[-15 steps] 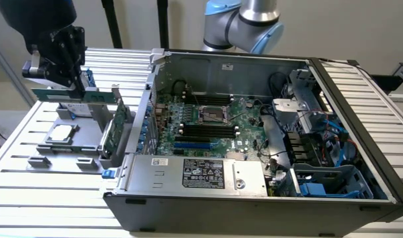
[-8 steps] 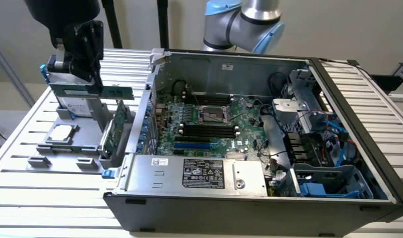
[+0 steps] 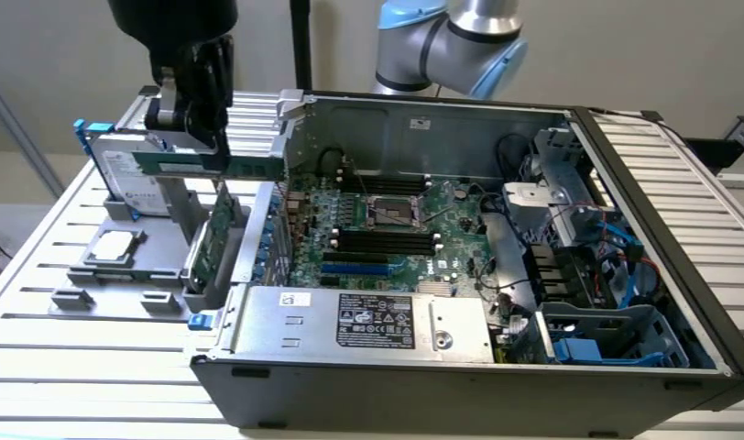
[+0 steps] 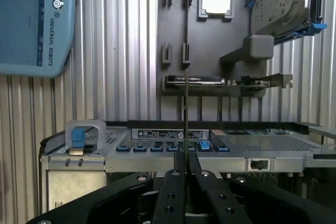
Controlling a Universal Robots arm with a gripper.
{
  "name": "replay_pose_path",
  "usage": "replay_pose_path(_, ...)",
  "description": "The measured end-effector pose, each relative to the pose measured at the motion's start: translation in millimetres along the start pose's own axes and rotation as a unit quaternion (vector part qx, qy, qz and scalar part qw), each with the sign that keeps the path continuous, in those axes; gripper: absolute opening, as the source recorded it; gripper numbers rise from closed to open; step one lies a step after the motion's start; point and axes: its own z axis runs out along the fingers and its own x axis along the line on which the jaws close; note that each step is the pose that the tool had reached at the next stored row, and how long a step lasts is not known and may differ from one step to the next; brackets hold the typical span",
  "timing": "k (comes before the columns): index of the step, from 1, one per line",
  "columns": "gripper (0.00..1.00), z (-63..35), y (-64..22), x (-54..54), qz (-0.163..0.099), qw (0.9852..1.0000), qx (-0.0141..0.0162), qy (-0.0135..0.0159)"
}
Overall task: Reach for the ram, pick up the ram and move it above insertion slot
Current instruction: 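Pick up the ram and move it above insertion slot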
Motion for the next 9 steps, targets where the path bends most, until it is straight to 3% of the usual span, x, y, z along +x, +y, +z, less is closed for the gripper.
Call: replay_pose_path(9, 0.13, -1.5, -40.9, -1.3, 0.000, 1.0000, -0.0004, -0.0012)
